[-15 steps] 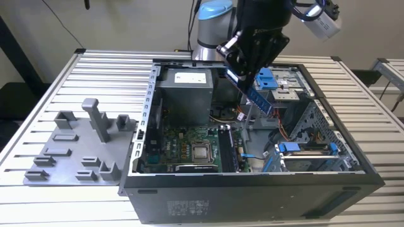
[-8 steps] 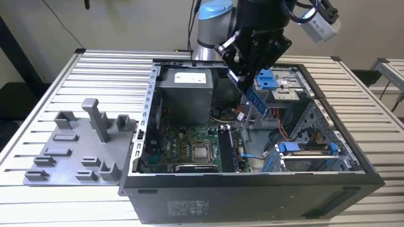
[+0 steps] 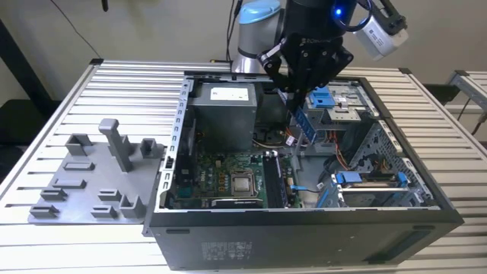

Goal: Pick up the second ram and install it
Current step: 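Insert the second ram into the second slot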

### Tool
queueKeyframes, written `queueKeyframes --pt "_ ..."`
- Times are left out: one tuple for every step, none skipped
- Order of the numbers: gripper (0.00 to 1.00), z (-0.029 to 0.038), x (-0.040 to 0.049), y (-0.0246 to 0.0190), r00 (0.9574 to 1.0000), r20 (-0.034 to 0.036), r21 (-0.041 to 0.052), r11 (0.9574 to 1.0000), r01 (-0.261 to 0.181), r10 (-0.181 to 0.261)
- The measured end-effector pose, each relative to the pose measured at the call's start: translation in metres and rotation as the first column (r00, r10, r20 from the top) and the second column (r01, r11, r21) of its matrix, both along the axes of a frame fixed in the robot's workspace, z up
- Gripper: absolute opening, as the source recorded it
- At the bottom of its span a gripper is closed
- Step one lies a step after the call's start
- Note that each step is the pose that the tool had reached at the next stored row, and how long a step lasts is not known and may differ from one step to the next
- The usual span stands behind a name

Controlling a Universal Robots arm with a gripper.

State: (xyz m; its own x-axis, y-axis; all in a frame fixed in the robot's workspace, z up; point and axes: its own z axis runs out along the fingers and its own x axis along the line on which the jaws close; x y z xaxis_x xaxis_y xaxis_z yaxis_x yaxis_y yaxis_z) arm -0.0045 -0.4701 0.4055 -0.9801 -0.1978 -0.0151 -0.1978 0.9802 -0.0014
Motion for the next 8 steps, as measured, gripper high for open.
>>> queueKeyframes --pt "0.14 -0.0004 0.0 0.0 0.9999 0.0 0.0 0.9999 0.017 -0.017" --pt "0.14 -0.0008 0.0 0.0 0.9994 0.0 0.0 0.9994 0.035 -0.035" --pt "0.14 -0.0012 0.0 0.0 0.9987 0.0 0.0 0.9987 0.052 -0.052" --pt "0.14 -0.0016 0.0 0.0 0.9977 0.0 0.0 0.9977 0.068 -0.068" --pt "0.14 -0.0019 0.0 0.0 0.9964 0.0 0.0001 0.9964 0.085 -0.085" --pt "0.14 -0.0023 0.0 0.0 0.9949 0.0 0.0001 0.9949 0.101 -0.101" --pt "0.14 -0.0025 0.0 0.0 0.9932 0.0 0.0 0.9932 0.117 -0.117" --pt "0.14 -0.0028 0.0 0.0 0.9912 0.0 0.0 0.9912 0.132 -0.132"
